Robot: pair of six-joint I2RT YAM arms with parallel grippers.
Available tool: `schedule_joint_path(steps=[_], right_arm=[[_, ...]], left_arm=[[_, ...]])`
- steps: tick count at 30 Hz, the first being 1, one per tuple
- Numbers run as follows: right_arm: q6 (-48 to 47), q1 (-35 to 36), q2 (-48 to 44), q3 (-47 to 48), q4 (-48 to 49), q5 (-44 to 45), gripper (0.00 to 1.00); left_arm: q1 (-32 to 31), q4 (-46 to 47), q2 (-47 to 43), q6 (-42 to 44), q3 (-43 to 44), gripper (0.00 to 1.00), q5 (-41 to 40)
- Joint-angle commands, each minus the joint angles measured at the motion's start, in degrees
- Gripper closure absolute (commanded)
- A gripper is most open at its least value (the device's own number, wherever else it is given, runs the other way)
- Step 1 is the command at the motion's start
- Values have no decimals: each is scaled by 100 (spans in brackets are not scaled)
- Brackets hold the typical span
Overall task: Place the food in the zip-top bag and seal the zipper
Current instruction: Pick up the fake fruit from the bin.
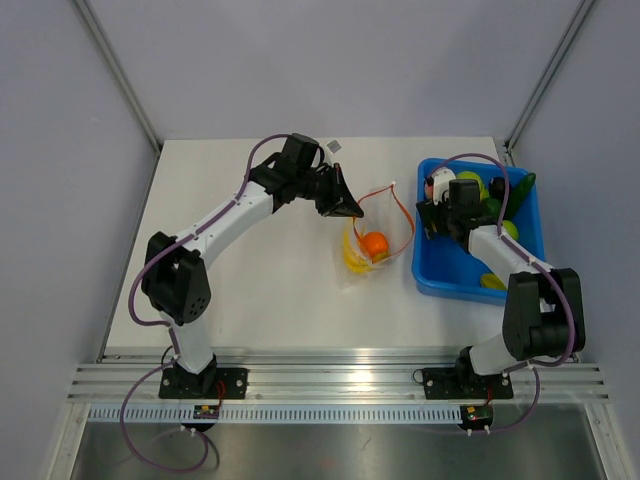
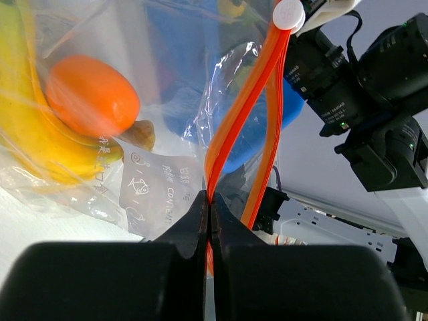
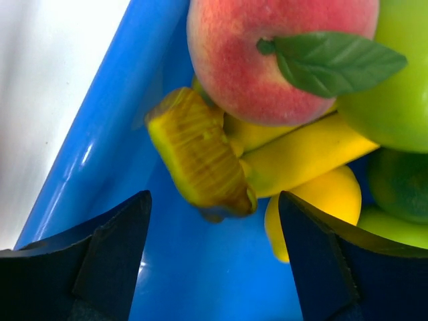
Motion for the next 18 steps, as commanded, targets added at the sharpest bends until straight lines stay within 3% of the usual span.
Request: schedule_joint_path(steps=[1, 9, 11, 12, 18], right_arm=[[-337, -51, 173, 66, 696, -479, 18], [-433, -51, 16, -215, 1374, -471, 28], [-434, -51, -28, -233, 1471, -409, 36], [-434, -51, -63, -233, 1471, -374, 45], [-232, -51, -345, 39, 488, -522, 55]], left_arm=[[-21, 335, -388, 40, -74, 100, 207], [-21, 361, -256, 48, -48, 100, 365], [-30, 396, -247, 48, -57, 100, 383], [-30, 396, -238, 40, -66, 100, 392], [-47, 423, -221, 48, -110, 100, 436]])
